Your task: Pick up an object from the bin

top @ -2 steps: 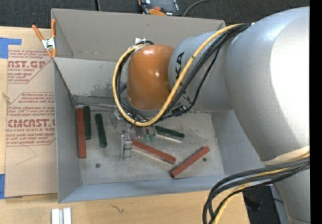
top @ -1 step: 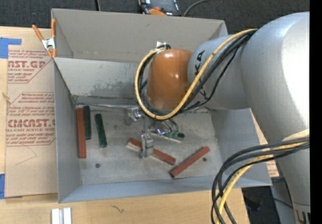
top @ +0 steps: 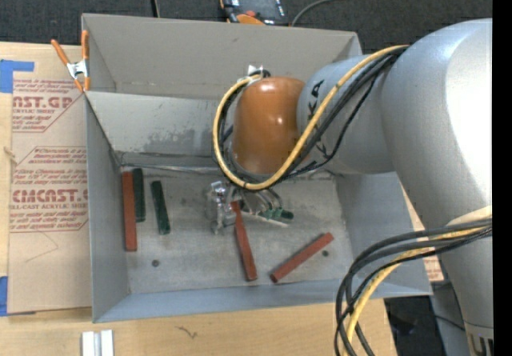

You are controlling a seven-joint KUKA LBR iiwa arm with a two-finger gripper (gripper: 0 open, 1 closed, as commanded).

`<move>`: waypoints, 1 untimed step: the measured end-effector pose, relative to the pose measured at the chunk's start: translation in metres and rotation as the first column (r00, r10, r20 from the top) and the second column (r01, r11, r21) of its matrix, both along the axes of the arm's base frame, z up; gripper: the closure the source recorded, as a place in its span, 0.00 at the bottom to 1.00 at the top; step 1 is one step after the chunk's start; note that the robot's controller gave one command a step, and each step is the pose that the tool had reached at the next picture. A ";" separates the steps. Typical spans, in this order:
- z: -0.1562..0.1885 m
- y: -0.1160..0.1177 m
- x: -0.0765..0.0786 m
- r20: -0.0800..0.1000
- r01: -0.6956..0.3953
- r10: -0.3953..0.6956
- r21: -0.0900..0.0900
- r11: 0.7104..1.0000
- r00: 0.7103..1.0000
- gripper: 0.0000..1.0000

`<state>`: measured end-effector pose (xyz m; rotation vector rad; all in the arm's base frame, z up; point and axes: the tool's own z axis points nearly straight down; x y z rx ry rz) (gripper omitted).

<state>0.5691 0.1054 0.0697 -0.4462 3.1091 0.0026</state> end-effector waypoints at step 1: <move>0.000 0.000 0.000 0.000 0.000 0.000 0.000 1.000 1.000 0.00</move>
Offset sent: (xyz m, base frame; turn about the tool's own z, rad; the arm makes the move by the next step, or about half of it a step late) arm 0.0000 0.0000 0.0000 0.0000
